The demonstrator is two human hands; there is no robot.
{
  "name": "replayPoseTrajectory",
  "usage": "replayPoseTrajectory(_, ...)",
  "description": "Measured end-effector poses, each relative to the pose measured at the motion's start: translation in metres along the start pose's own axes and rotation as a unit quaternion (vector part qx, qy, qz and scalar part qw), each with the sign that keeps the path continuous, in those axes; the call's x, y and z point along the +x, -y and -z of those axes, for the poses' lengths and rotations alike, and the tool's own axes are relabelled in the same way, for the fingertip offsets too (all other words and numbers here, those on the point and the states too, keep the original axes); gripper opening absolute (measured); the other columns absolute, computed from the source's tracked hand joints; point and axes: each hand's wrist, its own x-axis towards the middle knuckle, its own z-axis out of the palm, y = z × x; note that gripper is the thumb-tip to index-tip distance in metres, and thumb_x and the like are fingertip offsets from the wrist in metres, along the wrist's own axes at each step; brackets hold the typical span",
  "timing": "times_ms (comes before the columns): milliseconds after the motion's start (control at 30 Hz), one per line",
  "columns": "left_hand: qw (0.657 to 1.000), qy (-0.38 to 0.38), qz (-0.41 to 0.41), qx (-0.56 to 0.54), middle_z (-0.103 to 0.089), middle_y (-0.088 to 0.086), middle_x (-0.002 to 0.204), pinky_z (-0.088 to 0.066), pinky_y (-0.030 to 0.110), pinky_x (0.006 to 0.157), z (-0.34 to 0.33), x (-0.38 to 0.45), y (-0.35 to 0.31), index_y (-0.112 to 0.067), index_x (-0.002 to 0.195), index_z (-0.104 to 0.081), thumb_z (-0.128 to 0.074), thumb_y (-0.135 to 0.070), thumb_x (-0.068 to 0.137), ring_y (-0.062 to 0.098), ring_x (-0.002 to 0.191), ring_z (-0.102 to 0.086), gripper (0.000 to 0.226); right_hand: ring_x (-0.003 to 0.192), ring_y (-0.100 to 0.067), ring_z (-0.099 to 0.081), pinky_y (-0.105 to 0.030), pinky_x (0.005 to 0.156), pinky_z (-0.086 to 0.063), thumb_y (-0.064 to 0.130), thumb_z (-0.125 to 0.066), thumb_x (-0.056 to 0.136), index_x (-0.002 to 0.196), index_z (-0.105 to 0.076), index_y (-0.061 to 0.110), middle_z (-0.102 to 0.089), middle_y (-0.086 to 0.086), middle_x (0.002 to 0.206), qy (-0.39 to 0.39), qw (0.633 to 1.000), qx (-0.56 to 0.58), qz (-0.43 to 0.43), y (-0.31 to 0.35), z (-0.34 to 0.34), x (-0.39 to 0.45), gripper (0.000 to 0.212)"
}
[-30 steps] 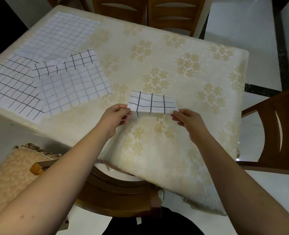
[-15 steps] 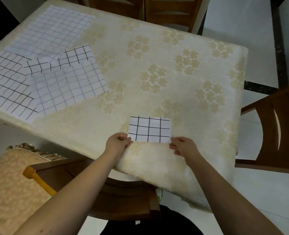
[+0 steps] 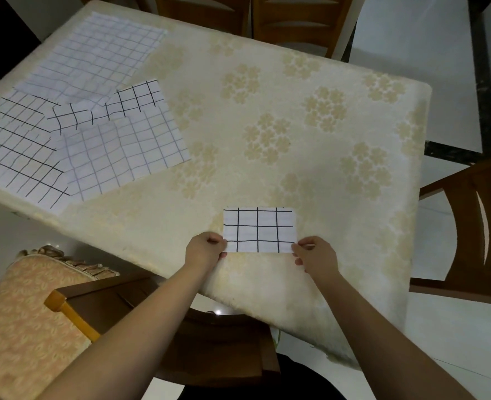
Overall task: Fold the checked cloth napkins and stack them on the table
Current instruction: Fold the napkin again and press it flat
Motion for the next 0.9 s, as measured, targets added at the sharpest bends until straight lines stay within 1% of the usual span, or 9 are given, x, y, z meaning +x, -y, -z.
replayPoseTrajectory(67,0.997,-0.014,-0.048,0.061,-0.068,-0.001,0.077,-0.043,0.022,0.063,0.000,0.002,0.002,-0.016,0.080,-0.067,-0.069,-0.016,0.086,0.010,0.065,-0.061,0.006,0.059,-0.012,-0.067,-0.020,0.053,-0.045,0.027,-0.069,0.087,0.094,-0.062,0.015,-0.072,-0.002,0.083,-0.007,0.999,-0.033,0.017,-0.002,0.000,-0.002,0.015)
replayPoseTrajectory(133,0.992,-0.017,-0.081,0.096,-0.068,-0.004,0.083,-0.039,0.015,0.064,0.001,0.002,0.005,-0.018,0.080,-0.067,-0.070,-0.017,0.085,0.012,0.077,-0.060,0.006,0.066,-0.013,-0.064,-0.022,0.057,-0.045,0.030,-0.068,0.088,0.093,-0.063,0.016,-0.069,0.002,0.084,-0.028,0.995,-0.081,0.040,-0.001,0.000,-0.005,0.015)
replayPoseTrajectory(233,0.986,-0.035,-0.115,0.118,-0.061,-0.005,0.077,-0.035,0.010,0.059,0.002,-0.001,0.007,-0.015,0.087,-0.062,-0.072,-0.020,0.083,0.012,0.073,-0.057,0.012,0.068,-0.009,-0.059,-0.022,0.056,-0.042,0.028,-0.063,0.090,0.097,-0.062,0.018,-0.064,0.006,0.080,-0.062,0.986,-0.132,0.080,0.001,-0.002,-0.010,0.012)
replayPoseTrajectory(300,0.976,-0.085,-0.149,0.136,-0.057,-0.004,0.075,-0.037,0.017,0.059,0.002,-0.002,0.007,-0.016,0.094,-0.057,-0.071,-0.026,0.084,0.014,0.071,-0.056,0.020,0.065,-0.007,-0.058,-0.023,0.056,-0.042,0.029,-0.059,0.094,0.100,-0.060,0.020,-0.061,0.010,0.076,-0.084,0.978,-0.154,0.117,0.005,-0.004,-0.012,0.011)
replayPoseTrajectory(433,0.889,-0.164,-0.310,0.293,-0.062,0.001,0.107,-0.043,0.036,0.079,0.004,0.007,0.015,-0.017,0.113,-0.060,-0.056,-0.039,0.090,0.023,0.099,-0.057,0.031,0.073,-0.008,-0.059,-0.025,0.066,-0.048,0.022,-0.050,0.098,0.109,-0.062,0.021,-0.063,0.009,0.084,-0.100,0.957,-0.160,0.219,0.015,-0.019,-0.014,0.017)
replayPoseTrajectory(533,0.813,-0.115,-0.408,0.400,-0.052,0.002,0.139,-0.034,0.038,0.101,0.003,0.022,0.025,-0.017,0.134,-0.053,-0.044,-0.042,0.096,0.022,0.130,-0.046,0.046,0.094,-0.023,-0.064,-0.038,0.086,-0.052,0.015,-0.046,0.096,0.117,-0.066,0.011,-0.070,-0.004,0.104,-0.100,0.913,-0.191,0.347,0.020,-0.038,-0.011,0.029)
replayPoseTrajectory(633,0.764,-0.065,-0.433,0.474,-0.030,0.003,0.158,-0.020,0.041,0.117,0.001,0.034,0.035,-0.013,0.150,-0.036,-0.035,-0.042,0.101,0.020,0.147,-0.026,0.057,0.112,-0.029,-0.063,-0.044,0.100,-0.047,0.018,-0.038,0.093,0.125,-0.063,0.004,-0.067,-0.011,0.121,-0.080,0.868,-0.272,0.407,0.021,-0.061,-0.003,0.042)
replayPoseTrajectory(800,0.752,-0.023,-0.431,0.498,-0.022,0.002,0.161,-0.016,0.041,0.120,-0.001,0.040,0.037,-0.014,0.152,-0.030,-0.025,-0.042,0.102,0.018,0.148,-0.020,0.057,0.138,-0.026,-0.043,-0.041,0.113,-0.025,0.024,-0.027,0.097,0.141,-0.048,0.004,-0.050,-0.011,0.146,-0.044,0.835,-0.375,0.401,0.017,-0.091,0.006,0.053)
replayPoseTrajectory(900,0.755,-0.016,-0.428,0.497,-0.021,0.001,0.161,-0.016,0.041,0.119,-0.002,0.042,0.037,-0.016,0.153,-0.028,-0.026,-0.043,0.102,0.017,0.148,-0.019,0.058,0.145,-0.022,-0.030,-0.039,0.117,-0.015,0.021,-0.023,0.098,0.148,-0.037,0.006,-0.038,-0.008,0.154,-0.030,0.835,-0.389,0.387,0.013,-0.100,0.010,0.053)
